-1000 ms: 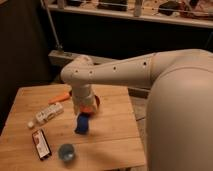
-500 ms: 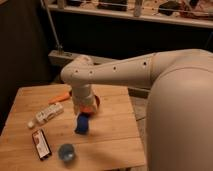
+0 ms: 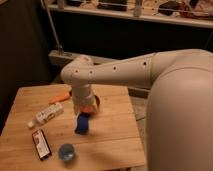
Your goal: Place the ceramic cup in the ceramic bowl
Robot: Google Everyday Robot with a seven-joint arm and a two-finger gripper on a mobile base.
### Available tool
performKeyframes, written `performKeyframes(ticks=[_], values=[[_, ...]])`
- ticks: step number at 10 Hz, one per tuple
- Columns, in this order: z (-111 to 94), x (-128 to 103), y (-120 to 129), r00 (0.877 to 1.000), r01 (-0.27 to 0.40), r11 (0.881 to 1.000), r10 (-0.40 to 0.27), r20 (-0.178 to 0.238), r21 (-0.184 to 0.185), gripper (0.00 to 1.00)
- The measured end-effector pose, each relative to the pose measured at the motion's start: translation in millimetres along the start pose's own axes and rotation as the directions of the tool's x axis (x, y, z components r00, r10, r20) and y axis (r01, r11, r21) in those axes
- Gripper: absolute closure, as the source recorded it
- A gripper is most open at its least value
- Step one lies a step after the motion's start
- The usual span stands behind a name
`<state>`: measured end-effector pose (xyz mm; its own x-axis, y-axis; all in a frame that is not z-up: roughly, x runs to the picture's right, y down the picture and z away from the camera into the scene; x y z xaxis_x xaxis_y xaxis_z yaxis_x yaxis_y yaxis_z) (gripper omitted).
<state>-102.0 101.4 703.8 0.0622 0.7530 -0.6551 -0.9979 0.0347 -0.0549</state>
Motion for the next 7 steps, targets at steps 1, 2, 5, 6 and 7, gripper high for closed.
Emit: performKeyframes(ticks=[1,2,5,6,7], values=[[0.0,0.0,0.0,1.000,0.000,1.000,0.000,0.000,0.000,0.35],[-0.1,0.2,-0.1,1.000,0.001,1.000,-0.001,0.001,0.001,0.35],[-3.4,12.5,15.9,0.998,0.061,0.998,-0.060,0.027,-0.023,0.35],[-3.7,18.8,21.2,0.996,0.084,0.996,-0.083,0.031,-0.030,0.35],[-5.0,33.7,32.4,0.991,0.134,0.990,-0.133,0.035,-0.048,0.35]])
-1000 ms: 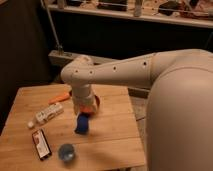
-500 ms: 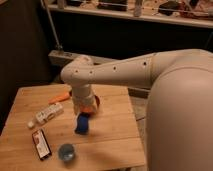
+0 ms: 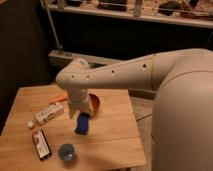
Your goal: Place the ceramic cup in the ceramic bowl
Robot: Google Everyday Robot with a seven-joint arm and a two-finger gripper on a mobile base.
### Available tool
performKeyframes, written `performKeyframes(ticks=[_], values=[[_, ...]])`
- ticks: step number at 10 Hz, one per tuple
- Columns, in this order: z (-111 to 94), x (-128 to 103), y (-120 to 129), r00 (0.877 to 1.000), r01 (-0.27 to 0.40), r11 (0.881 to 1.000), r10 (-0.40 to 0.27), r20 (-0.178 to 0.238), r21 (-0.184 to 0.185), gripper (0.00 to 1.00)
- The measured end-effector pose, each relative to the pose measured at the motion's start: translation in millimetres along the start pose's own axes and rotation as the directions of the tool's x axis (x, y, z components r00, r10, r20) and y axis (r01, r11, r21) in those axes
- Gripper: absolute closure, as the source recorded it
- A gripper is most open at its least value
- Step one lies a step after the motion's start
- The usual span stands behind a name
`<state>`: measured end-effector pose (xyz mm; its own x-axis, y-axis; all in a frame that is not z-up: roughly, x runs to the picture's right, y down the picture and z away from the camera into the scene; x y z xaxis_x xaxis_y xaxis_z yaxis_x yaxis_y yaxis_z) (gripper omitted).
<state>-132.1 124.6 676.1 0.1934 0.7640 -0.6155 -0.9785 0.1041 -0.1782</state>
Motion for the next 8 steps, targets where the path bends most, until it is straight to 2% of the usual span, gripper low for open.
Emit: performKeyframes(ticks=[2,3,6,8], values=[[-0.3,19.8,12.6,0.998,0.064,0.998,-0.065,-0.002,-0.014,0.35],[5.6,32.3,14.3,0.996,0.093,0.996,-0.093,-0.015,-0.002,0.35],[29.8,48.2,12.8,0.988,0.150,0.987,-0.148,-0.041,0.055,0.35],[46.0,59.1,17.5,0.981,0.189,0.980,-0.184,-0.067,0.071,0.35]])
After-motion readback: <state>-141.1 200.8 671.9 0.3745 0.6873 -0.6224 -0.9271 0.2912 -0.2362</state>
